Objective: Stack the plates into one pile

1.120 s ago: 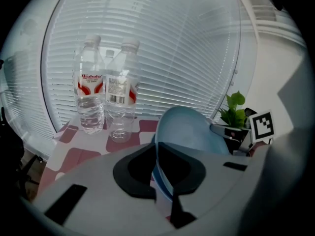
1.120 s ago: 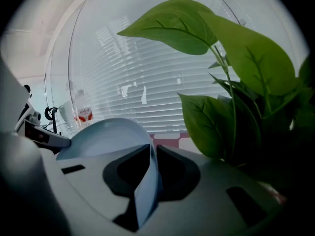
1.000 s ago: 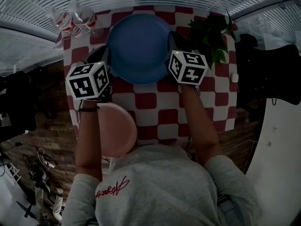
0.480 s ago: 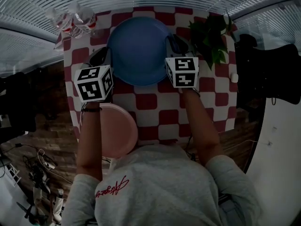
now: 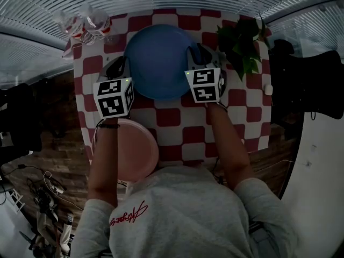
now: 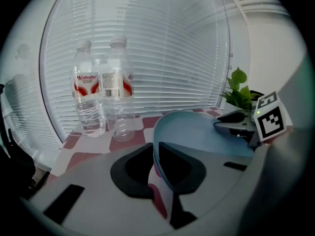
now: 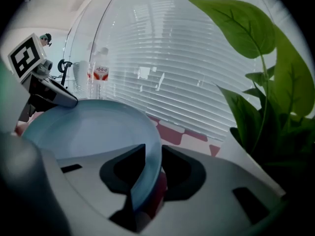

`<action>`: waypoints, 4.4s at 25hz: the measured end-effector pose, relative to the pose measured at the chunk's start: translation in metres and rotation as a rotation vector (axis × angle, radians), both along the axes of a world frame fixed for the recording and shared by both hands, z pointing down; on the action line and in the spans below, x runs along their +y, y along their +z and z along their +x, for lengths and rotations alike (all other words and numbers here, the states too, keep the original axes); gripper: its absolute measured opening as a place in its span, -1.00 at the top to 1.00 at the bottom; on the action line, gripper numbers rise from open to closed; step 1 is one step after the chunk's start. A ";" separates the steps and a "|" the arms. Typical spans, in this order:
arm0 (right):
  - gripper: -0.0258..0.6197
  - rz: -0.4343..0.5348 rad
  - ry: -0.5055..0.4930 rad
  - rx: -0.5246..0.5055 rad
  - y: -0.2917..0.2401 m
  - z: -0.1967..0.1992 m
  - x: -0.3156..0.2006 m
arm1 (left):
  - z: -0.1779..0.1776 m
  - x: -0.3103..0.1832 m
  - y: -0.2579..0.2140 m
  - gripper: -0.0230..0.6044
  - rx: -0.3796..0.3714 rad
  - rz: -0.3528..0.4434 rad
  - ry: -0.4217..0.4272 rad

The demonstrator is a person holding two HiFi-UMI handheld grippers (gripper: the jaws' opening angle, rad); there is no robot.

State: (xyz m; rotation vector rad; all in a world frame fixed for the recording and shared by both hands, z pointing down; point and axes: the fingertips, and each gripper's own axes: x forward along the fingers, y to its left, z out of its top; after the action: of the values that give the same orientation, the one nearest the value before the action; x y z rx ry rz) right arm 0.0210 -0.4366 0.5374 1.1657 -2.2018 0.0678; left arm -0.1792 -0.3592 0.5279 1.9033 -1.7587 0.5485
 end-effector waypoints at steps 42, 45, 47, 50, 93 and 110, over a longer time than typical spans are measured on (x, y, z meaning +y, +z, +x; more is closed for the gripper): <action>0.34 -0.220 0.087 -0.162 0.018 0.017 0.037 | 0.029 0.030 0.028 0.29 0.214 -0.148 0.061; 0.35 -0.221 0.085 -0.164 0.017 0.016 0.037 | 0.029 0.030 0.030 0.29 0.177 -0.142 0.044; 0.36 -0.221 0.084 -0.165 0.016 0.016 0.037 | 0.028 0.030 0.030 0.29 0.178 -0.148 0.034; 0.42 -0.232 0.103 -0.189 0.016 0.019 0.037 | 0.027 0.030 0.030 0.32 0.169 -0.164 0.028; 0.61 -0.228 0.024 -0.405 -0.075 -0.007 0.136 | -0.004 0.147 -0.078 0.50 0.108 0.013 -0.249; 0.63 -0.249 -0.147 -0.413 -0.095 -0.049 0.204 | -0.027 0.249 -0.092 0.50 0.099 0.050 -0.399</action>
State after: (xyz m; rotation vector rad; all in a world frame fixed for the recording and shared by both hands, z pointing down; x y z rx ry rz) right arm -0.0276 -0.2327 0.4421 0.9086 -2.5379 0.5486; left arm -0.2065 -0.1103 0.4356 1.5194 -2.0274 0.2606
